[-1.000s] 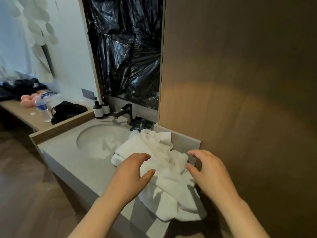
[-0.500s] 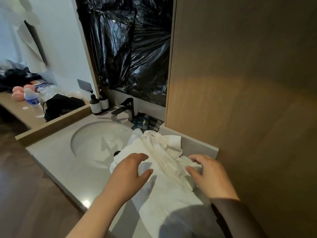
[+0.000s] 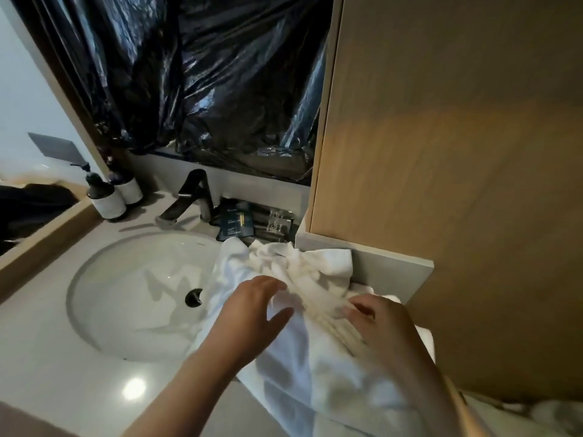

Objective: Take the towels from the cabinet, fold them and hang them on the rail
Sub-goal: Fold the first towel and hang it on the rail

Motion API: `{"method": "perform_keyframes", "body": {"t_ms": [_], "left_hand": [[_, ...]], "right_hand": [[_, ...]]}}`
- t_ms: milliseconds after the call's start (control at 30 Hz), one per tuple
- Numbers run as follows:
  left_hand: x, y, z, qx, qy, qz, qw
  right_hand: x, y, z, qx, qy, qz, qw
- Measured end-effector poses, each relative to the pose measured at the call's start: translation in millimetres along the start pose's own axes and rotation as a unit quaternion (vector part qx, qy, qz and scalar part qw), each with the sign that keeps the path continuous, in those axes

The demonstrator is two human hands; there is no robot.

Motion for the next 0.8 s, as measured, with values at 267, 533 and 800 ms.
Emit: {"method": "perform_keyframes", "body": {"t_ms": [267, 533, 800], "left_hand": [[14.0, -0.2, -4.2, -0.004, 0.033, -0.051, 0.998], [2.9, 4.4, -2.8, -0.008, 0.015, -0.007, 1.0], [-13.3, 17.2, 11.0, -0.035, 0.019, 0.014, 0.999]], "right_hand": [[2.4, -5.3, -0.3, 0.016, -0.044, 0.016, 0.999], [8.2, 20.4, 13.9, 0.041, -0.096, 0.082, 0.991], [23.6, 53.7, 31.7, 0.102, -0.133, 0.155, 0.974]]}}
Point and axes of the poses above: each hand's wrist, its own x-axis towards the middle knuckle, its own z-axis out of the back of the hand, y = z × x, the point moved 1 cm from there along x, towards the middle knuckle, and after that the axes turned 12 degrees about z, right-handed, at the moved point
